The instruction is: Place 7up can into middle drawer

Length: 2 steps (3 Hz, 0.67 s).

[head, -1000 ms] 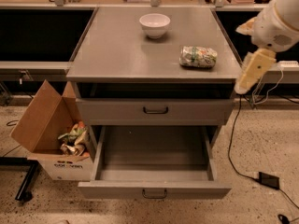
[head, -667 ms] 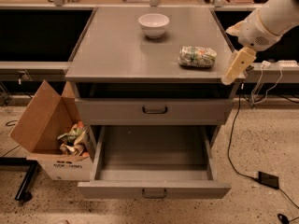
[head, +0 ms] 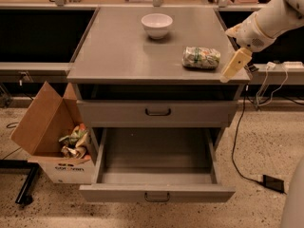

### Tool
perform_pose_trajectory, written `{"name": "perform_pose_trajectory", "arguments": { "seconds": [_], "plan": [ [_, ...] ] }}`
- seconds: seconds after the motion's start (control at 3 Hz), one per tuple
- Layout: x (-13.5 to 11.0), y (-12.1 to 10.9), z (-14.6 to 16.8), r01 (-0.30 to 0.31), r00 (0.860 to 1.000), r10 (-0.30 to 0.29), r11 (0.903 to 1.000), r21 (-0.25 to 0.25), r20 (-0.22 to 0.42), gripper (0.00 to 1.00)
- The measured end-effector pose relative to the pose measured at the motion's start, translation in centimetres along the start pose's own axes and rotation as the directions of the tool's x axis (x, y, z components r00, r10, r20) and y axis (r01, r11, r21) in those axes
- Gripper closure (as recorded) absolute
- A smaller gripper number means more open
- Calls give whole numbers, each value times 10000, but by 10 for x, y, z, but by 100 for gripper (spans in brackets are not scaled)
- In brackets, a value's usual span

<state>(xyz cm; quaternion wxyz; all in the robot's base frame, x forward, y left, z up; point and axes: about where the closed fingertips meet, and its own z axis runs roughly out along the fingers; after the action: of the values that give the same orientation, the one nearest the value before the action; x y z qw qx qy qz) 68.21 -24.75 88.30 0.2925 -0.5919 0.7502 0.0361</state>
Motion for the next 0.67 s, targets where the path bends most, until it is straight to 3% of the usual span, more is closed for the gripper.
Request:
{"name": "perform_pose_trajectory", "arguments": {
  "seconds": [0.67],
  "plan": [
    [-2, -13, 24, -1174, 9930, 1171, 9927, -270, -126, 0]
  ]
}}
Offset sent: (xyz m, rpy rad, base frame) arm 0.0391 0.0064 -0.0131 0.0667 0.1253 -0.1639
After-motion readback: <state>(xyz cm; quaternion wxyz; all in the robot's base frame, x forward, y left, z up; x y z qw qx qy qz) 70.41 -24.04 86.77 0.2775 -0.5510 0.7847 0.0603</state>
